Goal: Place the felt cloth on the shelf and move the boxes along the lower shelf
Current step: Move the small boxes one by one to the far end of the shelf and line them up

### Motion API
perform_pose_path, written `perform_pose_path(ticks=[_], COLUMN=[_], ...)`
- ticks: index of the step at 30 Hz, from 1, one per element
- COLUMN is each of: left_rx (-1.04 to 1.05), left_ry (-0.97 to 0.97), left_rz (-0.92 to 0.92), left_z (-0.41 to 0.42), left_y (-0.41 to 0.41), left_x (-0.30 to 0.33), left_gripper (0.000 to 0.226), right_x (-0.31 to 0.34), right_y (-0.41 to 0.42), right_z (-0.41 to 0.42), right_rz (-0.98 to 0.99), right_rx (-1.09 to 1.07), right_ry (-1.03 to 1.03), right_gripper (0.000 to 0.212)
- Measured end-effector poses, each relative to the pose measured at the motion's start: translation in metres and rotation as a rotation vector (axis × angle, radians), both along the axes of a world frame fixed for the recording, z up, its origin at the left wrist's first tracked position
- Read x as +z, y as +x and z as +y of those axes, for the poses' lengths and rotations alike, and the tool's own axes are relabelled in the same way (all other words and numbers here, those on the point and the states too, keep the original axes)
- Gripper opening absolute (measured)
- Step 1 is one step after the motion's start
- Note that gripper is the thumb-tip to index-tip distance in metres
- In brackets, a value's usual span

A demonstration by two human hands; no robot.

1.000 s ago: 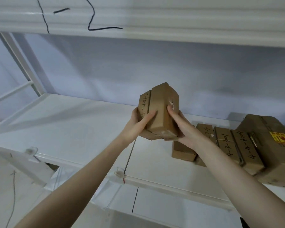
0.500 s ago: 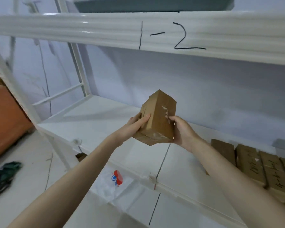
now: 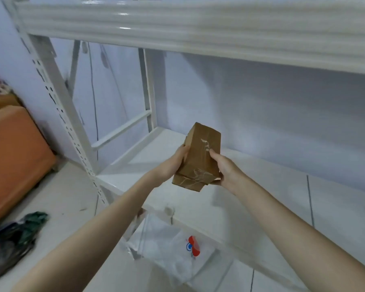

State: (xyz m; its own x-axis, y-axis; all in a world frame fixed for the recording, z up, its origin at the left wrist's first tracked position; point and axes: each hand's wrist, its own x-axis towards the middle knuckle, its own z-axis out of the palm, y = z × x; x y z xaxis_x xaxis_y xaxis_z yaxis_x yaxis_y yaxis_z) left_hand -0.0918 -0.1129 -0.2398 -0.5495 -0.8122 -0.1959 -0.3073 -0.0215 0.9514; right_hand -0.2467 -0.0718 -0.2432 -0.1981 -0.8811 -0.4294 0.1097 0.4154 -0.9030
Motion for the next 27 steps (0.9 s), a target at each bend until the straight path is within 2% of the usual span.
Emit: perform_pose_path(ticks=[4,7,9,12,16,27], left_rx=[0.023,0.041,0.056,0.099,0.134,0.179], left_ry=[0.088,0.149,0.193,0.246,0.256,0.254], left_rz=[-0.005,0.037,0.058,0.072,0.106,0.168], left_z=[-0.052,-0.088,-0.109,-0.138,-0.17,-0.216], left_y=[0.05,0.085,0.106,0.128,0.143,0.15], left_x=[-0.015,-0.027,-0.033,-0.044,-0.058,-0.093], left_gripper=[0.074,0.04,0.03,0.028,0.03,0.038], right_x=[-0.011,-0.017,-0.023,-0.03,-0.041,-0.07], right_y=[0.061,0.095,0.113,0.135,0.156,0.175], right_z=[-0.045,-0.071,-0.088,-0.108,-0.135,-0.179], right_rz=[-0.024,-0.051,-0.071,-0.088,-0.082,-0.009], right_rx=[-0.054,-0.075,-0.064,-0.035,0.002,0.002], right_ry=[0.037,0.065,0.078,0.078,0.06,0.043], right_gripper=[0.032,0.032,0.031,0.031,0.047,0.051])
